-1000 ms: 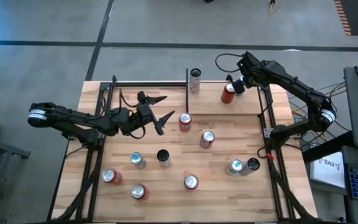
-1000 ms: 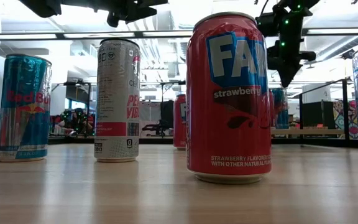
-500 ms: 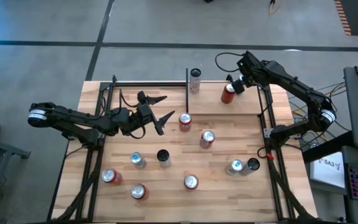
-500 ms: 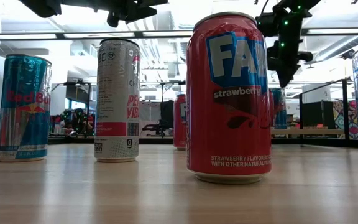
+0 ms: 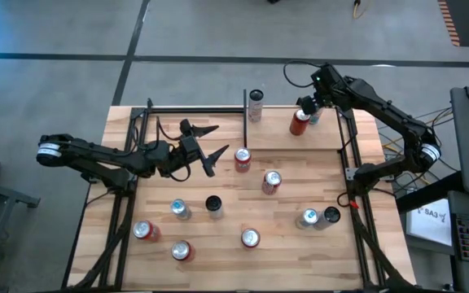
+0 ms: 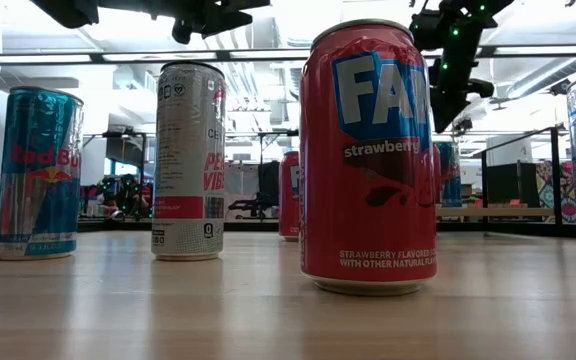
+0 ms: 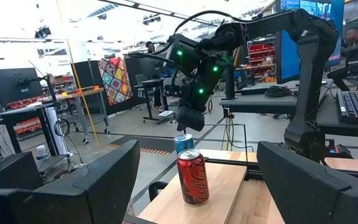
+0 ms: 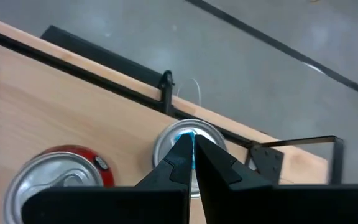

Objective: Place canned beverage on shelf
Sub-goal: Put the top blue soda can on the shelf

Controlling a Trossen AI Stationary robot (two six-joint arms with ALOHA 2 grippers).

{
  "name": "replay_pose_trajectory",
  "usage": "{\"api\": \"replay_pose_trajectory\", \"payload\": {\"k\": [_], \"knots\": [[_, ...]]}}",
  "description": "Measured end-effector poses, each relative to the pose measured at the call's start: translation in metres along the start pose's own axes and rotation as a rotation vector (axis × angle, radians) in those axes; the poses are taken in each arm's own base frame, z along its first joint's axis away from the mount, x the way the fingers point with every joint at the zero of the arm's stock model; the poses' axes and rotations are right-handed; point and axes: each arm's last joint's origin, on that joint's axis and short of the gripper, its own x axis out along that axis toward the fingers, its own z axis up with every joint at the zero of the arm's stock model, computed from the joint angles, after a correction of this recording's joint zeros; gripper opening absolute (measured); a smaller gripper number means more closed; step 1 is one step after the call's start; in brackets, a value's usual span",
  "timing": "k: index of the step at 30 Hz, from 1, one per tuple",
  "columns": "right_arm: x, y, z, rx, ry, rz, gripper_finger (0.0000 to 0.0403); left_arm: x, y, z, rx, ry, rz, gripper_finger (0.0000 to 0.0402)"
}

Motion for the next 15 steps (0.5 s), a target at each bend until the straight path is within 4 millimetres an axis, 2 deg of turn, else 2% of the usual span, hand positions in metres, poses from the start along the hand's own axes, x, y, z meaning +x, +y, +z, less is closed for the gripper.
{"api": "replay_pose_trajectory", "payload": {"k": [15], "knots": [[0.0086, 0.0057, -0.0039, 0.025, -0.01, 0.05, 0.0009, 0.0, 0.0, 0.0, -0.001, 0.0, 0.0, 0.0311]]}}
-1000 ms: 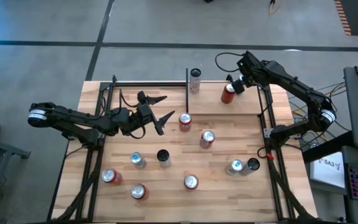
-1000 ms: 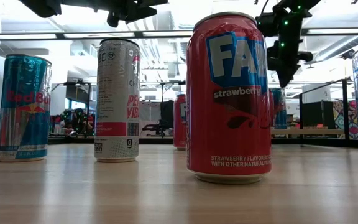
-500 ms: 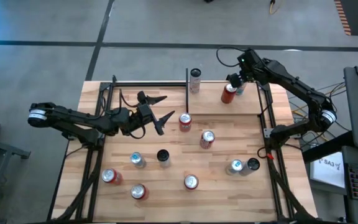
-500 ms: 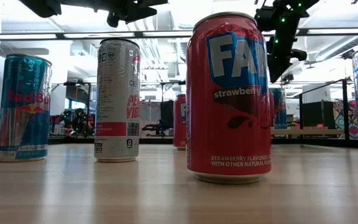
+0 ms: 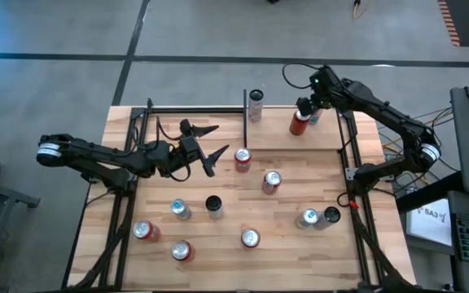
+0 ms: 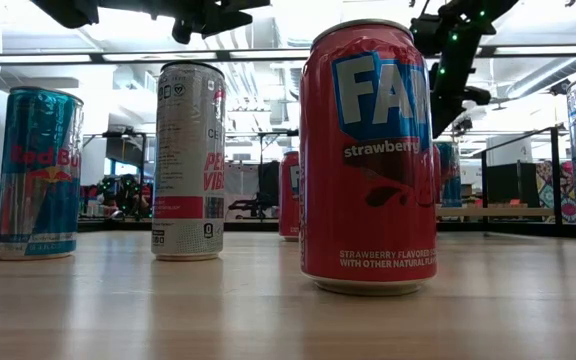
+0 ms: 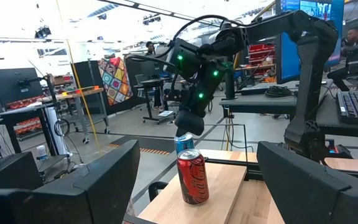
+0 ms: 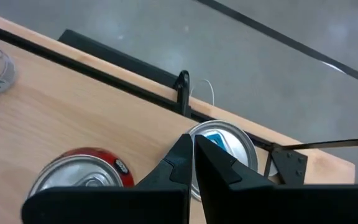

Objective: Place canned beverage on shelf
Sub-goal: Put the top blue soda can on the shelf

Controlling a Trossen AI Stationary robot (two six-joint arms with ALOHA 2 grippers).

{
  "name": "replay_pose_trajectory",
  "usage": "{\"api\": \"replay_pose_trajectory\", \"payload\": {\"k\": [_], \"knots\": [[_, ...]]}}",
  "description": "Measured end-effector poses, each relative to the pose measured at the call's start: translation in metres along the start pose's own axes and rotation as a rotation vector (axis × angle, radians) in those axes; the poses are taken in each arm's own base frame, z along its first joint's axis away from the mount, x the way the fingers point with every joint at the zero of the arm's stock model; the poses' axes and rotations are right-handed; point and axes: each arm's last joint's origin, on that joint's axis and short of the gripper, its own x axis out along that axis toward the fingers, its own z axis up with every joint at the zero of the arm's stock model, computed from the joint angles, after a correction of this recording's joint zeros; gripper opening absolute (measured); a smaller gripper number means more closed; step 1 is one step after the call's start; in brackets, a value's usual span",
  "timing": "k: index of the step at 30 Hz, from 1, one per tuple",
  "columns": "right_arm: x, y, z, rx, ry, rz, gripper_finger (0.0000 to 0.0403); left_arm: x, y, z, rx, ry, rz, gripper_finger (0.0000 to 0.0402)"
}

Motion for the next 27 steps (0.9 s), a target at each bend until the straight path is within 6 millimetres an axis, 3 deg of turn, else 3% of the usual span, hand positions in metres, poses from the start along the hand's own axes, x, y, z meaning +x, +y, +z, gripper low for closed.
{"api": "replay_pose_trajectory", "payload": {"k": [27], "knots": [[0.0087, 0.002, -0.0076, -0.036, 0.016, 0.019, 0.0009, 0.0, 0.0, 0.0, 0.0, 0.0, 0.0, 0.0311]]}}
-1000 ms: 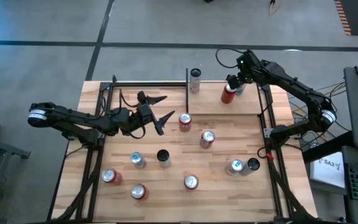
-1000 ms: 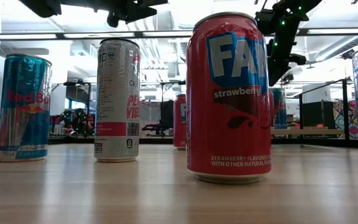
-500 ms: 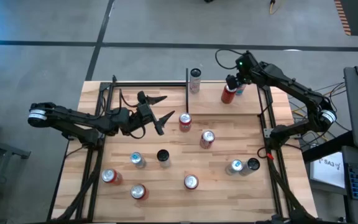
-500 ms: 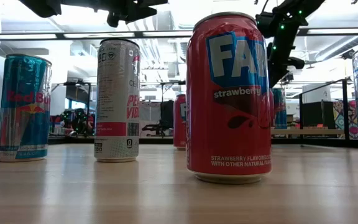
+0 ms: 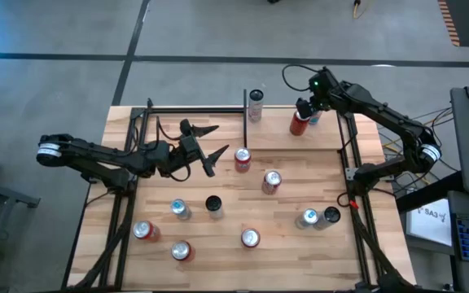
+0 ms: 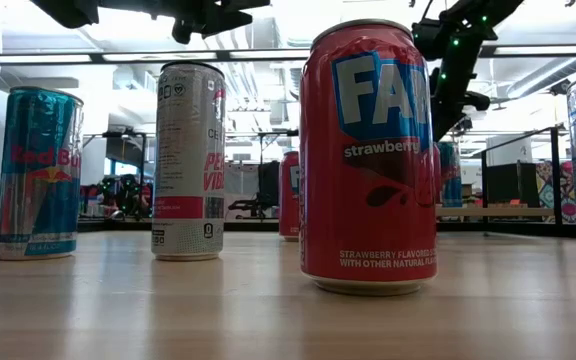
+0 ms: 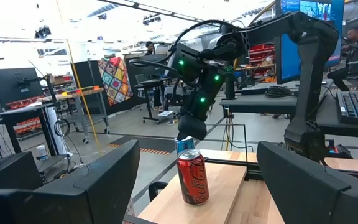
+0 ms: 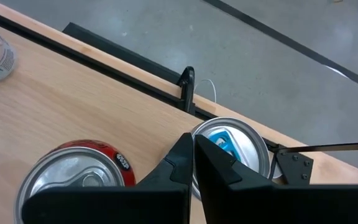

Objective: Place canned beverage on shelf
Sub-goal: Put the top blue soda can on the shelf

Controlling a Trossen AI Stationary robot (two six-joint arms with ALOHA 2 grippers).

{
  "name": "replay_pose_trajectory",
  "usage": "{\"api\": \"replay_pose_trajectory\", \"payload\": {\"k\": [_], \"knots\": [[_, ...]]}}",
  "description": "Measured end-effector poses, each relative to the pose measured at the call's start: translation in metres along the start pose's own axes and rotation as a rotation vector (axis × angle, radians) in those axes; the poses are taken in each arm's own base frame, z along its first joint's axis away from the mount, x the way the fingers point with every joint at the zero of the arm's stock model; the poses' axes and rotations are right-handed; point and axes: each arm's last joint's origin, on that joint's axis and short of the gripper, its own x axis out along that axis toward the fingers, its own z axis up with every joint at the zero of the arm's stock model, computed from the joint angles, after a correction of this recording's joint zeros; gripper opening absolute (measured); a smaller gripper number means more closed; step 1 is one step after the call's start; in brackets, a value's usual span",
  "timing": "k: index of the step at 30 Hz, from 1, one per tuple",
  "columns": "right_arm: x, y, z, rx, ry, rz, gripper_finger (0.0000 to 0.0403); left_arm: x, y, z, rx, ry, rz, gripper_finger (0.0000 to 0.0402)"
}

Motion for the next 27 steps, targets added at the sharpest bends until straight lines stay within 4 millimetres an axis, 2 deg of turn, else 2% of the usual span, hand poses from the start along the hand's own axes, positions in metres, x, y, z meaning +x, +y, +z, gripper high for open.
{"api": "replay_pose_trajectory", "payload": {"k": [27], "knots": [[-0.012, -0.004, -0.007, -0.021, 0.018, 0.007, 0.0009, 0.0, 0.0, 0.0, 0.0, 0.0, 0.0, 0.0311]]}}
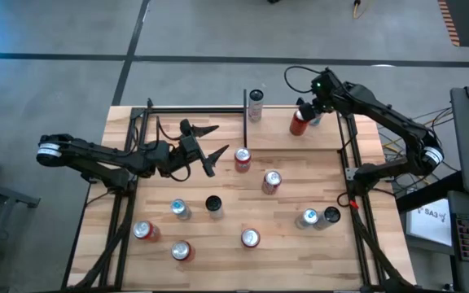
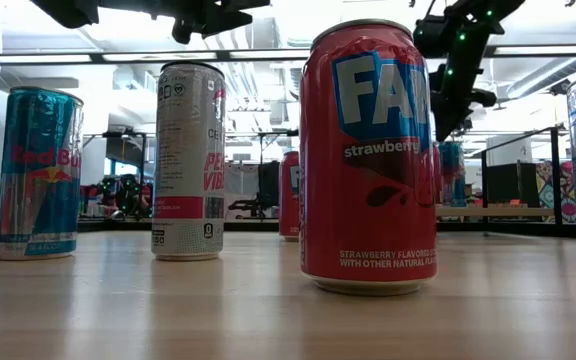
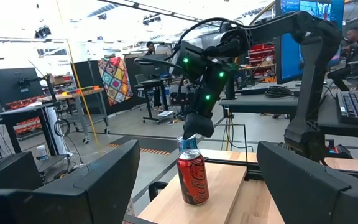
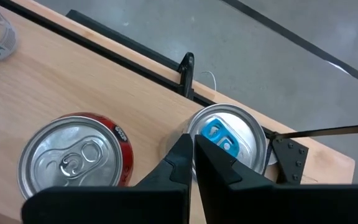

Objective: Place canned beverage on shelf
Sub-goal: Put the top blue soda can on the shelf

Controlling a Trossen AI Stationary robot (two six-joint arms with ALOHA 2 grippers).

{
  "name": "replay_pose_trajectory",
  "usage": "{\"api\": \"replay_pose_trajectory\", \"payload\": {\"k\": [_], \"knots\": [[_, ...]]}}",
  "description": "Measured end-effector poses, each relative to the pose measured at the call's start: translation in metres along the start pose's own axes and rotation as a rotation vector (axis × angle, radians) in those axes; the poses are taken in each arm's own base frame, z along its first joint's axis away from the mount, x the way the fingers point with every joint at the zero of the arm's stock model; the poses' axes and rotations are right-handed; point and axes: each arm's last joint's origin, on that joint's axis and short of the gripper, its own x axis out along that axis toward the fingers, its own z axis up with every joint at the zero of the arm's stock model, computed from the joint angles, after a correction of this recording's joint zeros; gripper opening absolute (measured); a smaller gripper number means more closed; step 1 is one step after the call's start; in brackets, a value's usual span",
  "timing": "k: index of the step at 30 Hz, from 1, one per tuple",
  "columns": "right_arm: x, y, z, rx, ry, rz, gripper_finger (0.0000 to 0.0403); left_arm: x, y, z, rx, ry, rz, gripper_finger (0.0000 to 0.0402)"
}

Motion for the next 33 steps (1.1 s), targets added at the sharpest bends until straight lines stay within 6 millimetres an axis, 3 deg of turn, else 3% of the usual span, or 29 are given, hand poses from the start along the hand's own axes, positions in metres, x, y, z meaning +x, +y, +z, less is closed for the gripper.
{"api": "replay_pose_trajectory", "payload": {"k": [12, 18, 24, 33], "knots": [[-0.028, -0.001, -0.002, 0.037, -0.114, 0.033, 0.0009, 0.0, 0.0, 0.0, -0.019, 0.0, 0.0, 0.0311], [-0.037, 0.0, -0.019, 0.059, 0.005, 0.093, 0.0009, 0.0, 0.0, 0.0, -0.032, 0.0, 0.0, 0.0311], [-0.037, -0.001, -0.038, 0.06, 0.226, 0.067, 0.0009, 0.0, 0.0, 0.0, -0.033, -0.001, 0.0, 0.0311], [-0.023, 0.001, -0.034, 0.036, 0.173, -0.015, 0.0009, 0.0, 0.0, 0.0, -0.034, 0.0, 0.0, 0.0311]]}}
